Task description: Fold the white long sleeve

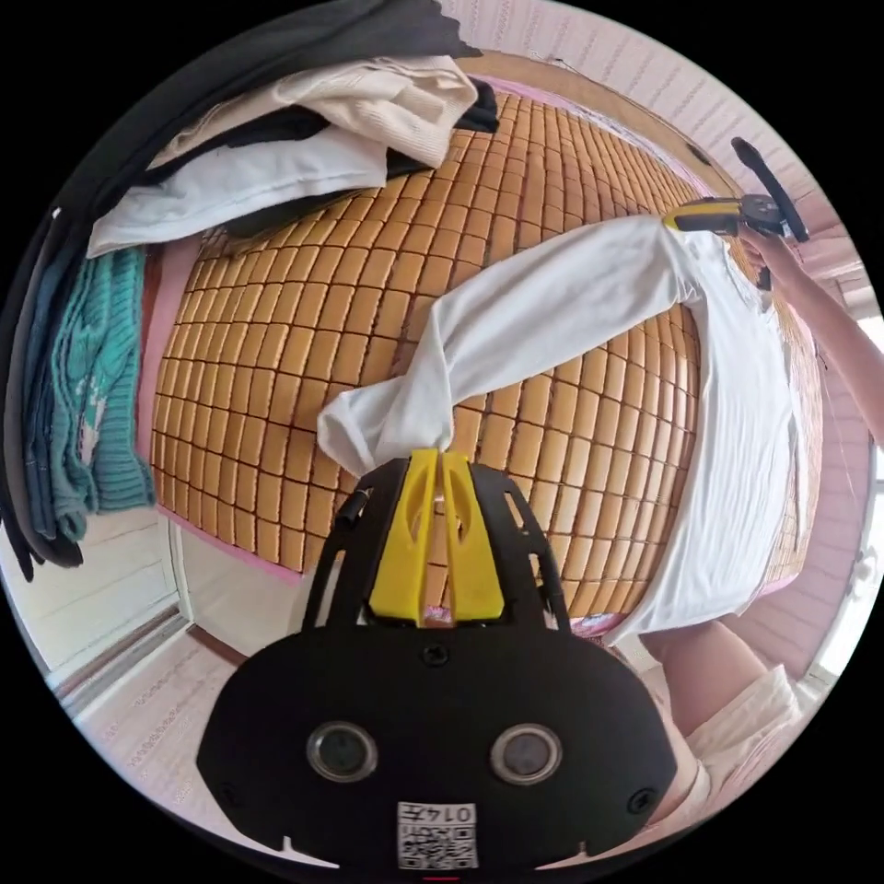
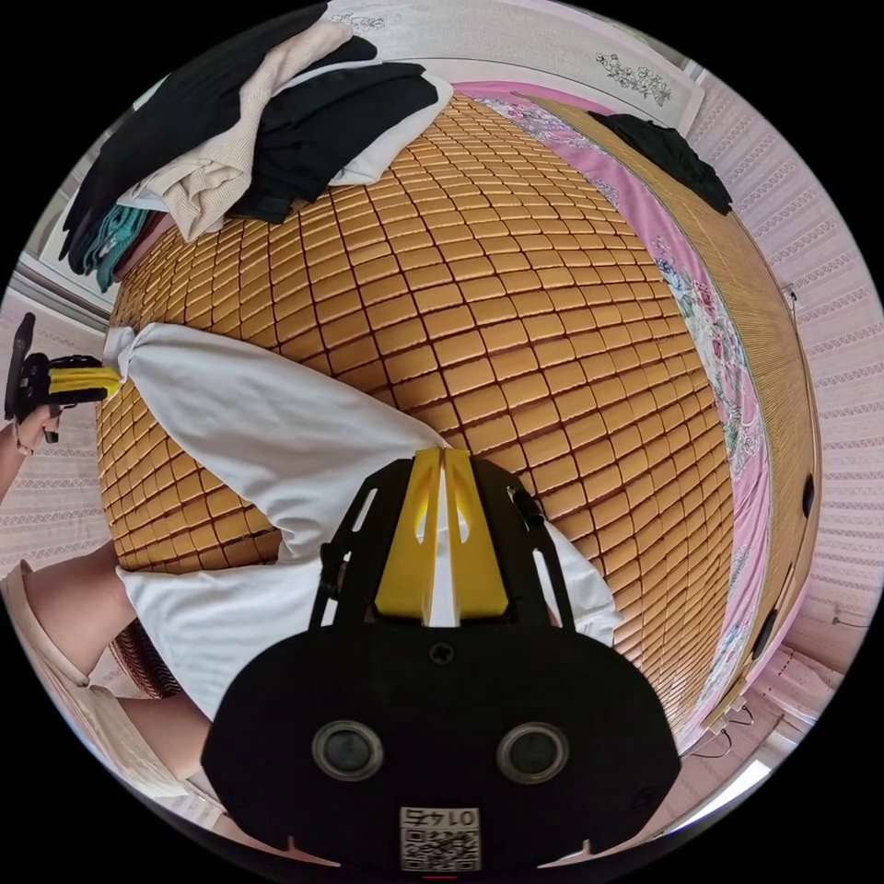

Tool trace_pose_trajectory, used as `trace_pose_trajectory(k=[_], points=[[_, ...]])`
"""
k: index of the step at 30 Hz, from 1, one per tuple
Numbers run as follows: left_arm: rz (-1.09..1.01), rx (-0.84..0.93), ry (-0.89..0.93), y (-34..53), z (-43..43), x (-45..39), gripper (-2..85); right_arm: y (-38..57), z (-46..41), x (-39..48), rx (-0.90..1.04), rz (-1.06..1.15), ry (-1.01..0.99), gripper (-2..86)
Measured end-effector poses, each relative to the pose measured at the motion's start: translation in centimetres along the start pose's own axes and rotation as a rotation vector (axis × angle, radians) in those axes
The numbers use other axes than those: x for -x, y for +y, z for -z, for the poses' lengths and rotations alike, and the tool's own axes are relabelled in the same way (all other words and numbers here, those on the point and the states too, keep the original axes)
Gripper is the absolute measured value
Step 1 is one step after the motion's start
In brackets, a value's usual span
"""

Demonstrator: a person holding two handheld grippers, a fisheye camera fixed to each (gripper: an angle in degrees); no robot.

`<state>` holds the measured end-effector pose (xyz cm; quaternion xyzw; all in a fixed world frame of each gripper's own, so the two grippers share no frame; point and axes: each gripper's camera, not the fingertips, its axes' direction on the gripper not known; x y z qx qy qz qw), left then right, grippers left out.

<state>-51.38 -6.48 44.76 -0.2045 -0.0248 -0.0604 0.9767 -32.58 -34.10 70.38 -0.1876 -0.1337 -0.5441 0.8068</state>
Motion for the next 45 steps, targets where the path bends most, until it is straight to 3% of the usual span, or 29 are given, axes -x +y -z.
trace_pose_trajectory(k=[5,9,12,19,24,30,33,37,41,45], points=[[0.047,-0.031,0.214,3.6,4.4,2.1,-0.9,0.8,1.2,0.8,-0.038,0.029,0.019,-0.9],[0.207,-0.127,0.276,3.8,7.0,7.2,-0.9,1.2,1.3,1.0,-0.038,0.026,0.006,-0.9],[0.308,-0.185,0.264,1.6,5.5,10.5,-0.5,1.3,1.0,1.2,-0.035,0.002,-0.006,-0.9],[0.359,-0.118,0.183,0.3,3.0,10.4,3.6,2.4,0.3,1.8,-0.012,-0.041,-0.001,-0.9],[0.236,0.03,0.161,-0.4,-1.3,5.8,6.1,3.5,-0.2,1.7,0.003,-0.078,-0.025,-0.5],[0.222,0.004,0.102,-0.2,0.0,4.7,5.0,8.2,2.4,-0.1,-0.143,-0.26,-0.146,4.5],[0.18,-0.067,0.069,-0.2,3.1,3.4,4.4,14.8,4.5,-1.8,-0.225,-0.393,-0.179,7.3],[0.024,-0.128,0.031,-1.9,6.1,-1.0,4.3,26.4,5.6,-4.6,-0.148,-0.572,-0.02,7.6],[-0.221,-0.152,0.102,-5.2,6.6,-9.6,4.3,37.7,6.4,-6.1,-0.042,-0.748,0.022,7.9],[-0.446,-0.078,0.226,-5.8,4.7,-19.8,4.6,46.2,7.4,-1.5,0.02,-0.845,0.018,7.9]])
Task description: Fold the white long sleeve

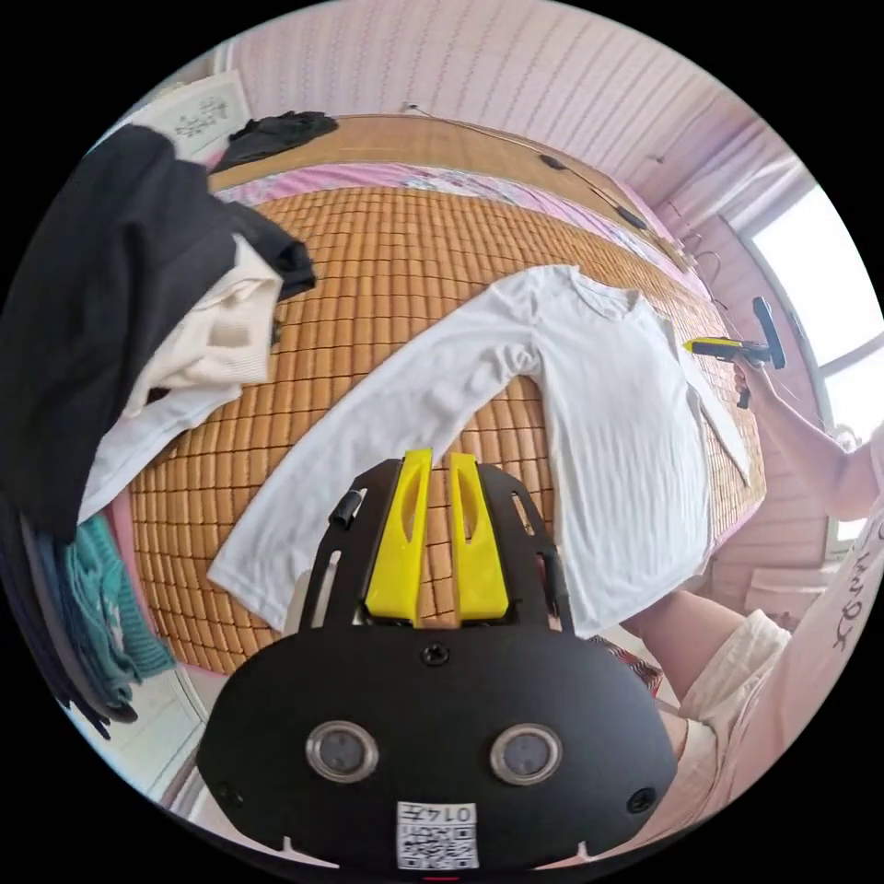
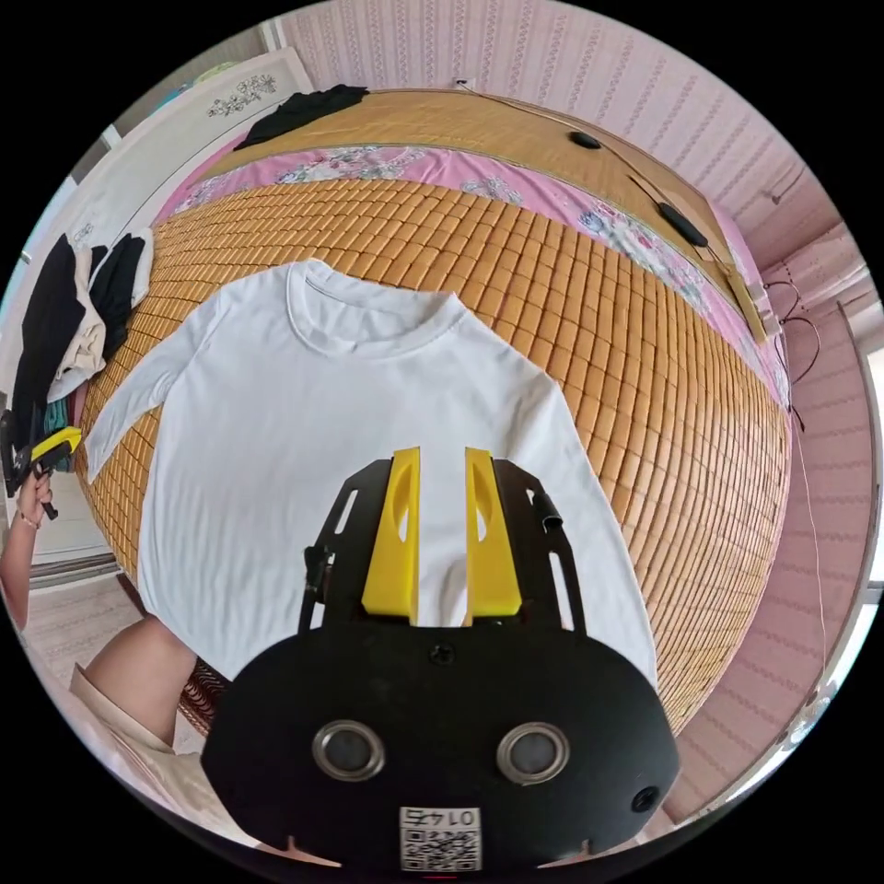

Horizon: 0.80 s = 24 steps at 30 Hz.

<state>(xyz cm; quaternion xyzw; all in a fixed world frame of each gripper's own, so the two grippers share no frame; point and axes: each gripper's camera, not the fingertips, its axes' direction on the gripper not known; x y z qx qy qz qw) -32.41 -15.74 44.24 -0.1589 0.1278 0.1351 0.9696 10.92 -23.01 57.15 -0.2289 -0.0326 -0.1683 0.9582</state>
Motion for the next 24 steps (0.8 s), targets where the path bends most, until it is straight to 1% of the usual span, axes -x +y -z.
trace_pose_trajectory(k=[2,5,7,10,11,13,17,21,24], points=[[-0.065,0.047,0.047,-0.7,-2.2,-3.5,4.7,6.9,-0.6,-0.1,0.086,-0.056,-0.04,7.7],[-0.119,0.135,0.129,-0.5,-5.7,-8.2,4.6,14.4,-1.5,1.7,0.181,-0.087,-0.109,6.5],[-0.159,0.188,0.106,0.2,-7.4,-10.4,4.6,17.7,-2.1,3.3,0.214,-0.081,-0.122,4.6],[-0.173,0.252,0.055,1.8,-9.5,-12.1,4.5,21.3,-3.5,5.3,0.267,-0.04,-0.047,0.9],[-0.168,0.265,0.036,2.4,-10.2,-12.3,4.1,22.3,-3.2,5.6,0.223,-0.035,-0.024,0.1],[-0.166,0.249,0.023,3.2,-10.6,-12.5,2.5,23.2,-3.3,5.8,0.233,-0.023,-0.02,-0.5],[-0.169,0.233,0.028,4.2,-10.5,-12.8,-0.2,24.5,-2.8,6.4,0.192,-0.002,-0.017,-0.9],[-0.189,0.204,-0.027,5.6,-9.2,-13.5,-0.3,26.0,-1.4,7.0,0.16,-0.002,-0.001,-0.9],[-0.199,0.183,-0.007,8.5,-7.4,-13.5,0.0,29.2,0.2,8.0,0.169,-0.018,-0.037,-0.9]])
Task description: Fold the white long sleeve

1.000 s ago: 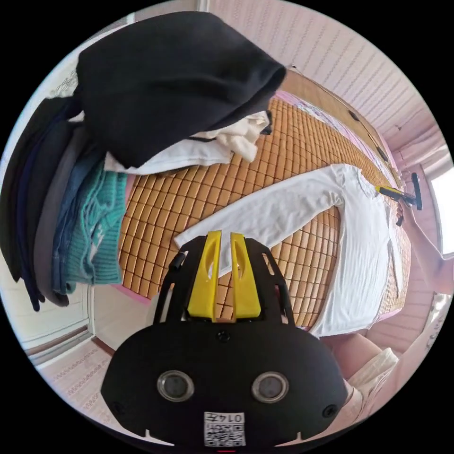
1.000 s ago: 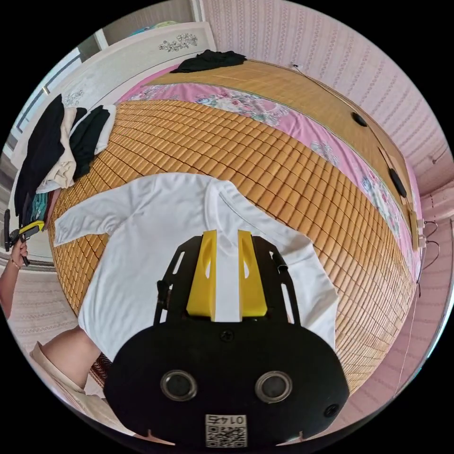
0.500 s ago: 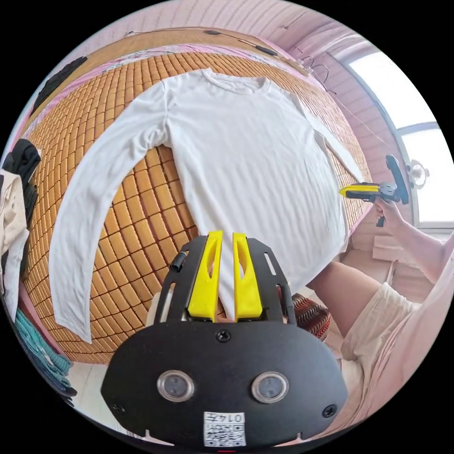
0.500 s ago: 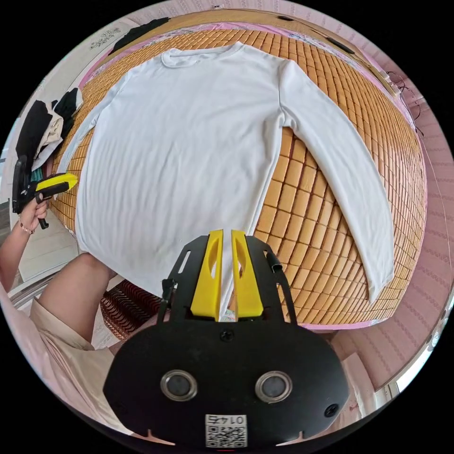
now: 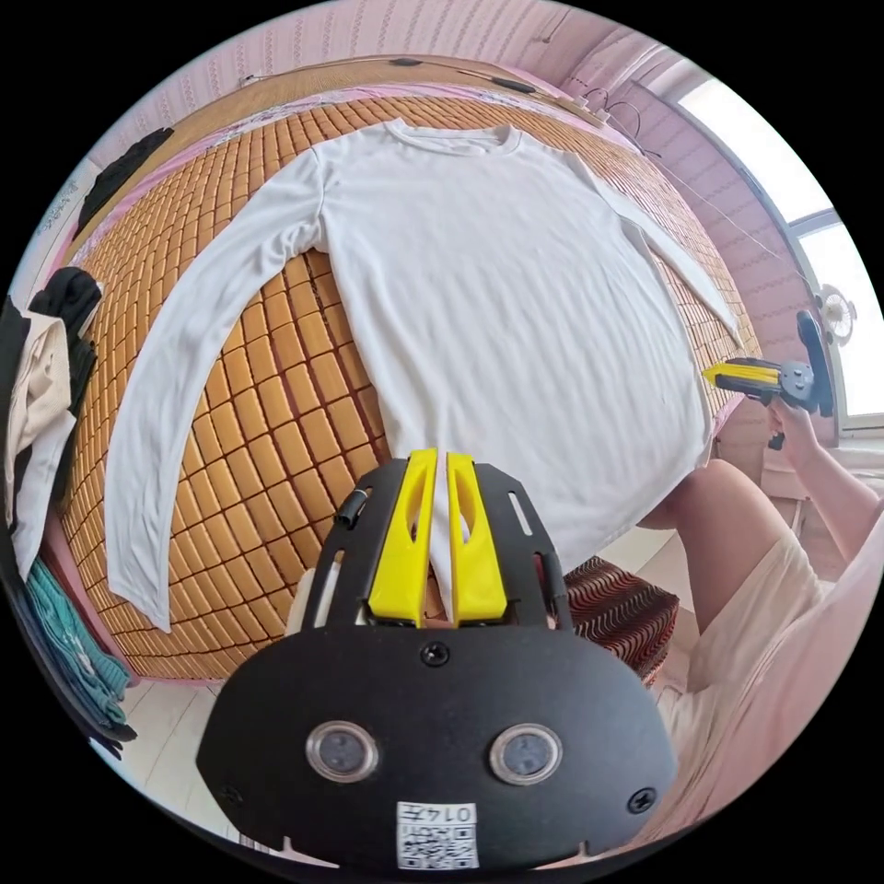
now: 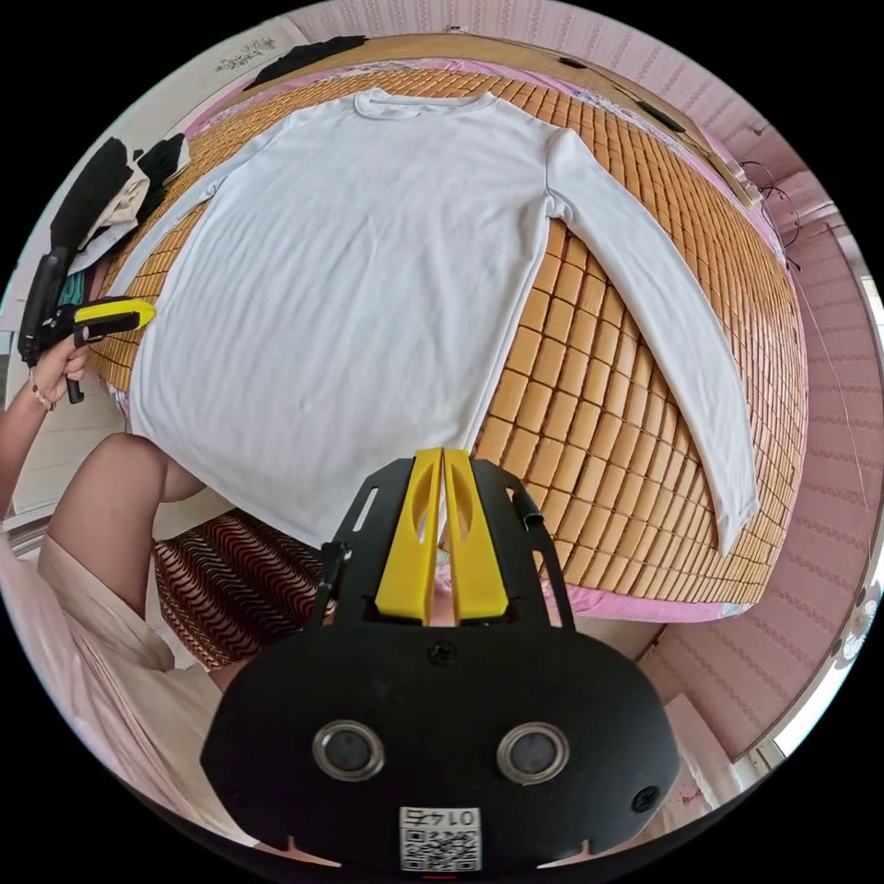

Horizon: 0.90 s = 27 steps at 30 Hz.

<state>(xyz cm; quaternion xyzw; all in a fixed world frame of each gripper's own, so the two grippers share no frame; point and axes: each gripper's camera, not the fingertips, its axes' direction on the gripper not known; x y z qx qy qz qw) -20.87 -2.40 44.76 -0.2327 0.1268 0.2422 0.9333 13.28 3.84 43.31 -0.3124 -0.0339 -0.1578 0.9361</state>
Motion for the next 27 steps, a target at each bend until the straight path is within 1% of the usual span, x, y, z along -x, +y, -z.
trace_pose_trajectory(k=[2,7,9,13,16,18,19,21,22,24,26,27], points=[[-0.01,0.007,0.004,2.2,0.1,-0.3,0.2,2.6,-0.3,1.3,0.053,0.018,0.001,-0.9],[-0.039,0.051,-0.042,6.8,-1.9,-0.8,0.7,5.0,-3.2,3.8,0.139,0.073,0.058,-1.0],[-0.075,-0.019,-0.073,8.7,-2.0,-1.2,0.7,5.4,-3.7,4.7,0.128,0.088,0.078,-1.0],[-0.046,-0.141,-0.078,12.0,-1.9,-1.0,0.8,6.8,-3.5,5.7,0.074,0.121,0.096,-1.0],[0.059,-0.232,-0.006,15.5,-0.9,0.2,1.3,7.2,-2.5,5.8,0.091,0.111,0.079,-0.9],[0.138,-0.362,0.054,19.8,1.7,1.5,2.2,7.7,-0.5,6.6,0.052,0.098,0.108,-0.9],[0.163,-0.392,0.047,20.9,2.4,2.0,2.3,7.9,1.1,7.7,0.01,0.11,0.134,-0.8],[0.299,-0.491,-0.025,25.8,4.5,4.9,2.6,7.6,3.2,9.9,-0.051,0.157,0.182,-0.6],[0.342,-0.513,-0.037,27.1,4.9,5.9,2.7,6.9,4.4,11.6,-0.092,0.204,0.203,-0.3],[0.491,-0.578,-0.055,31.6,6.0,9.9,1.9,5.0,5.9,14.8,-0.146,0.29,0.198,0.6],[0.562,-0.613,-0.064,34.1,6.6,12.5,1.1,1.5,7.4,20.4,-0.21,0.445,0.126,4.2],[0.602,-0.627,-0.072,35.4,6.9,14.2,0.5,0.5,7.7,22.1,-0.226,0.488,0.107,4.9]])
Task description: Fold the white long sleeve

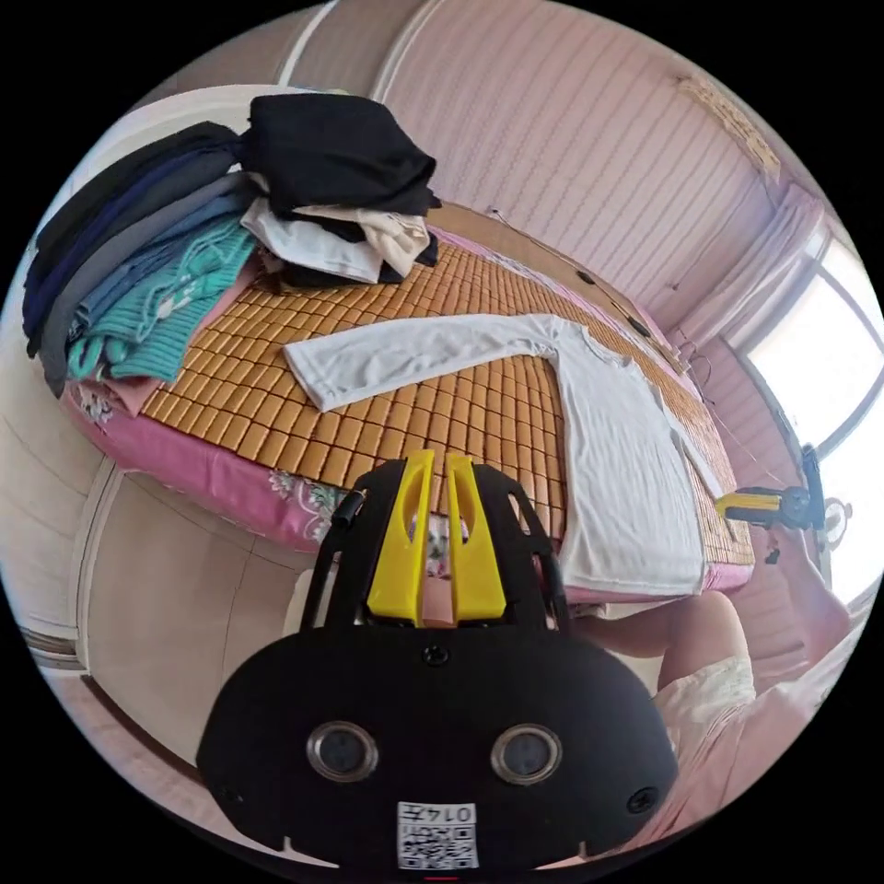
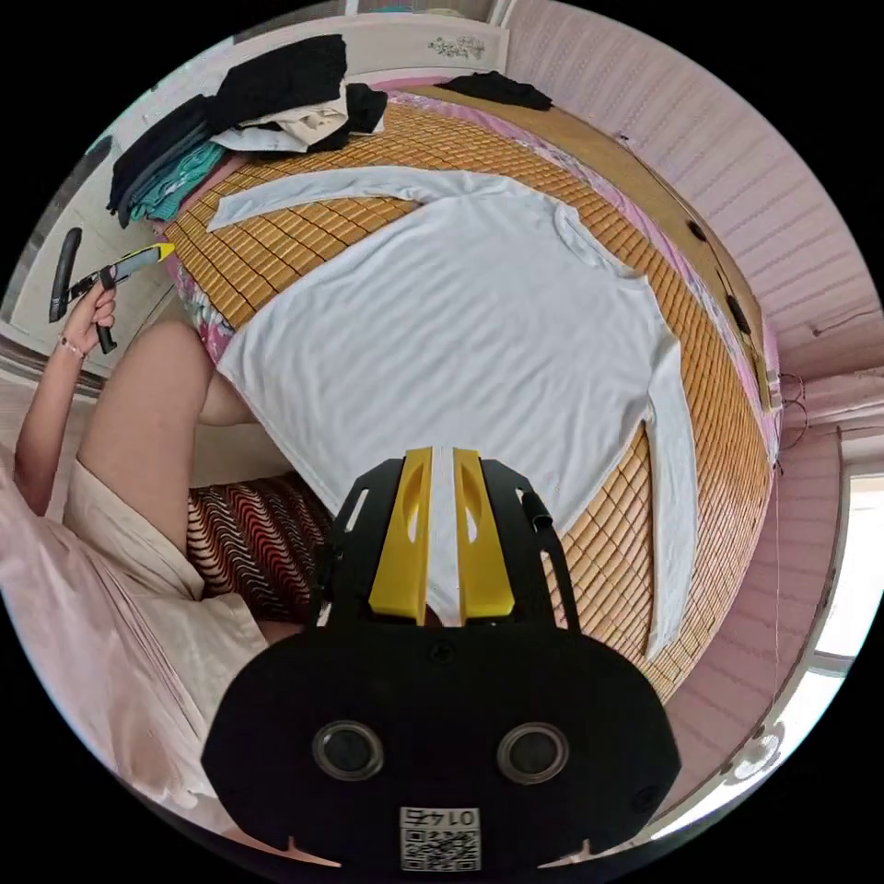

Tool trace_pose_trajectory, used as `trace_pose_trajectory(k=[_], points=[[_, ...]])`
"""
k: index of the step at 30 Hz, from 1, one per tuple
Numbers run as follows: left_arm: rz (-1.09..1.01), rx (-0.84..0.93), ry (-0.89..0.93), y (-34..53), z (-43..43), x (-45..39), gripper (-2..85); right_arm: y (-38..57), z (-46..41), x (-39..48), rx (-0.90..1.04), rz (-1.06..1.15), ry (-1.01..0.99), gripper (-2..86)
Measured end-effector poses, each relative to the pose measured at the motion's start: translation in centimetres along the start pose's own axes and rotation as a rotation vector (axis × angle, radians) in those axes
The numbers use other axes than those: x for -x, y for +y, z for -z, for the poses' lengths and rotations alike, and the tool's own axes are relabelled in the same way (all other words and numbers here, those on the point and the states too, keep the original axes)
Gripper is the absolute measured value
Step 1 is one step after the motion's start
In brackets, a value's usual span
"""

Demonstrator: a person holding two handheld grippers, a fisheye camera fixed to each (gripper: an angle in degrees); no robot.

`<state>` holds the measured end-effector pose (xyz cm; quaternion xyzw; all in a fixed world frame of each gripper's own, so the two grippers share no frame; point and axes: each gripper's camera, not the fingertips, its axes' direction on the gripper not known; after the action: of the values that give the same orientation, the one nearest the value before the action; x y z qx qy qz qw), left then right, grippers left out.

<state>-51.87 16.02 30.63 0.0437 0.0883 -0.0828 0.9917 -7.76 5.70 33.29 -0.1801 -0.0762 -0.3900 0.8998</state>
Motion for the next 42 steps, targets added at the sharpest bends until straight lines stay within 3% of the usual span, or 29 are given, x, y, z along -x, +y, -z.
trace_pose_trajectory(k=[5,11,20,23,27,33,42], points=[[0.123,-0.016,-0.037,-1.5,-0.8,5.8,0.7,-16.2,-0.7,11.2,-0.128,0.355,-0.129,7.5],[0.146,0.044,-0.082,-3.9,-4.2,8.5,5.9,-30.7,-2.9,22.4,-0.153,0.569,-0.171,8.0],[0.154,0.09,-0.078,-4.8,-7.3,10.1,5.2,-39.9,-7.9,31.2,-0.07,0.6,-0.247,9.5],[0.162,0.082,-0.07,-4.6,-7.3,10.5,4.2,-39.5,-9.7,32.5,-0.041,0.606,-0.154,7.4],[0.131,0.061,-0.102,-4.4,-7.4,10.1,0.8,-38.1,-9.5,32.3,-0.097,0.613,-0.084,2.1],[0.068,0.043,-0.093,-5.8,-6.0,8.2,-0.7,-34.7,-5.3,25.9,-0.237,0.492,-0.241,0.7],[-0.265,-0.081,0.207,-12.2,-1.7,-4.7,-0.7,-21.0,4.8,3.1,-0.528,0.049,-0.346,0.5]])
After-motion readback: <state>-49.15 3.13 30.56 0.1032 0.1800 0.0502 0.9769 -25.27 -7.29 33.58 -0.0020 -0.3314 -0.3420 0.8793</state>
